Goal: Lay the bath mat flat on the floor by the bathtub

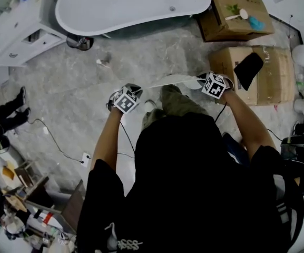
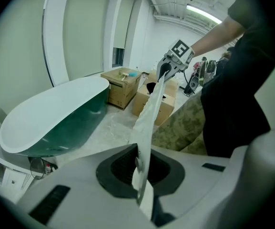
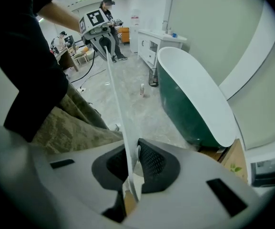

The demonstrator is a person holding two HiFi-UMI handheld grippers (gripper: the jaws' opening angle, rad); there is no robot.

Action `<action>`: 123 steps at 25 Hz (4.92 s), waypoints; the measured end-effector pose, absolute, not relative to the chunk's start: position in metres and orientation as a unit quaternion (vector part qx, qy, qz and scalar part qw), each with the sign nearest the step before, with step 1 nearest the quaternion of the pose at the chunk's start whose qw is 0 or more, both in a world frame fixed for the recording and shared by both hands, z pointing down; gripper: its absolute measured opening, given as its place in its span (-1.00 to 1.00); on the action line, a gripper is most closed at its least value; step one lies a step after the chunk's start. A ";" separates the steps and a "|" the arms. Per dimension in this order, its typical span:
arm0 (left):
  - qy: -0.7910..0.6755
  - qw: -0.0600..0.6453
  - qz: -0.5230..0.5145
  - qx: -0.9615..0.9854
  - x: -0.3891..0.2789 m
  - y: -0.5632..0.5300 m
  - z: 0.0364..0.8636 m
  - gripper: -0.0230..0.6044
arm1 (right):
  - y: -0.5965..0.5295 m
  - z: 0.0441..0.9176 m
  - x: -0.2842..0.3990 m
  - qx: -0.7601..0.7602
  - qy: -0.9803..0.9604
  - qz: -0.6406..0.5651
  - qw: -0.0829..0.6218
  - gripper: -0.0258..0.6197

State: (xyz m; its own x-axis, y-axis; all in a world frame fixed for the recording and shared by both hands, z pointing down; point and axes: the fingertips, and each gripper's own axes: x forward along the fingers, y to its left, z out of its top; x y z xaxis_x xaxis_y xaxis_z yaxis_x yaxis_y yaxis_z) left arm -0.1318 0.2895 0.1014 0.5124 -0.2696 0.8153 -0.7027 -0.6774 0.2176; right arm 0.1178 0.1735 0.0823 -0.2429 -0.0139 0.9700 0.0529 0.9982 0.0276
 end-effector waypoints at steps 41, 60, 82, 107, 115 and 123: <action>-0.275 0.326 0.511 0.746 -0.124 0.125 0.426 -0.84 | 0.003 0.431 0.130 0.016 -0.809 0.061 0.585 -0.83; -0.245 0.328 0.515 0.753 -0.148 0.153 0.596 -0.84 | 0.043 0.600 0.112 0.034 -0.787 0.046 0.615 -0.83; -0.337 0.229 0.544 0.734 -0.193 0.045 0.751 -0.84 | -0.073 0.741 0.064 0.083 -0.811 -0.120 0.566 -0.83; -0.287 0.120 0.606 0.732 -0.233 -0.088 0.891 -0.77 | -0.179 0.890 0.037 0.201 -0.835 -0.089 0.505 -0.83; -0.327 0.130 0.576 0.738 -0.249 -0.095 0.883 -0.70 | -0.185 0.912 0.029 0.216 -0.835 -0.111 0.494 -0.83; -0.328 0.174 0.544 0.752 -0.248 -0.092 0.881 -0.69 | -0.199 0.883 0.042 0.285 -0.839 -0.103 0.452 -0.22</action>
State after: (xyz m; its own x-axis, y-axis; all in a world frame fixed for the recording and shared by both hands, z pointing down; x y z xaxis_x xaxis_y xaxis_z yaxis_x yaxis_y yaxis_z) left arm -0.2481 -0.0922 0.8807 0.1925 -0.3046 0.9328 -0.6837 -0.7235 -0.0952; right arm 0.0416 -0.1987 0.8828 -0.4290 -0.5713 0.6997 -0.3858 0.8163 0.4299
